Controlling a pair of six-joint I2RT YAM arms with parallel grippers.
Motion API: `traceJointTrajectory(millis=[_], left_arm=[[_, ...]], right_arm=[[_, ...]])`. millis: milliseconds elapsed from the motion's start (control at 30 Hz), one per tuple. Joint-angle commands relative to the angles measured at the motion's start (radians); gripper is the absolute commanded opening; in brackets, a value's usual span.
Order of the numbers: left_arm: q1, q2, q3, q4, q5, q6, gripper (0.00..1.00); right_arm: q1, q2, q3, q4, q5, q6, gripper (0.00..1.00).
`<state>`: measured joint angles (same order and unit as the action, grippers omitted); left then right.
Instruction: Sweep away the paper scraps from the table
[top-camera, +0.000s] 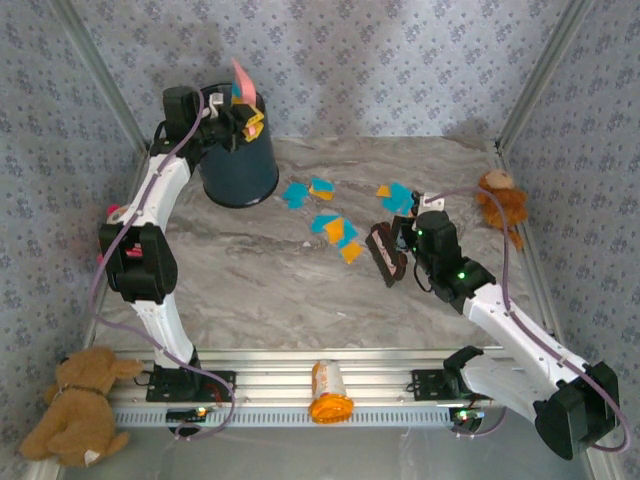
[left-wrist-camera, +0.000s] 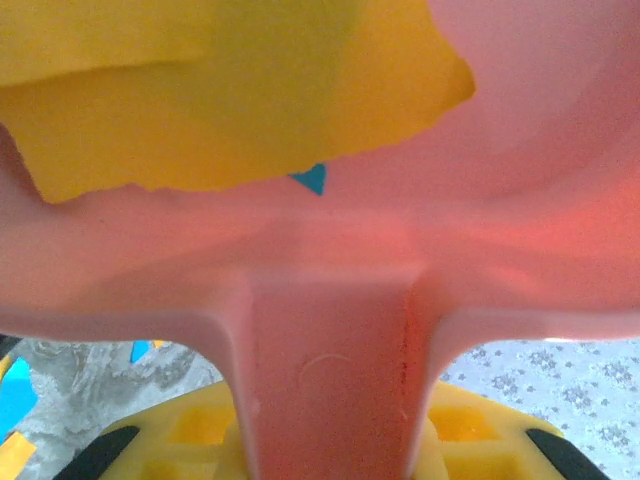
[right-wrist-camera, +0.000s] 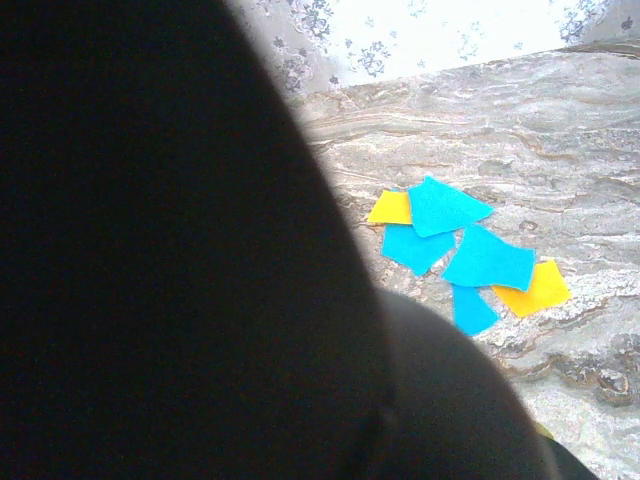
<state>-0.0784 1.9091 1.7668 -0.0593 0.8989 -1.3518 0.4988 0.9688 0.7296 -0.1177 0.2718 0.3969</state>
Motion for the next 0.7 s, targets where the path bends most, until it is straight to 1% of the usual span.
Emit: traceJointTrajectory(millis=[0,267,500,667], left_arm=[[0.009,-0.056,-0.008,0.136,0.036,-0.074,0.00],[0.008,-0.062,-0.044,0.291,0.052,-0.195,0.00],[0.010,-0.065,-0.056,0.347,0.053,-0.247,0.00],[0.010,-0.058,-0.094,0.521,0.043,-0.392,0.00]], right_arm=[[-0.006,0.000,0.006,0.016,-0.002,0.009,0.00],[-0.006,0.004,0.006,0.017,-0.006,0.009,0.00],[-0.006,0.007,0.007,0.016,-0.006,0.009,0.00],[-0.008,0.007,0.005,0.016,-0.006,0.009,0.00]])
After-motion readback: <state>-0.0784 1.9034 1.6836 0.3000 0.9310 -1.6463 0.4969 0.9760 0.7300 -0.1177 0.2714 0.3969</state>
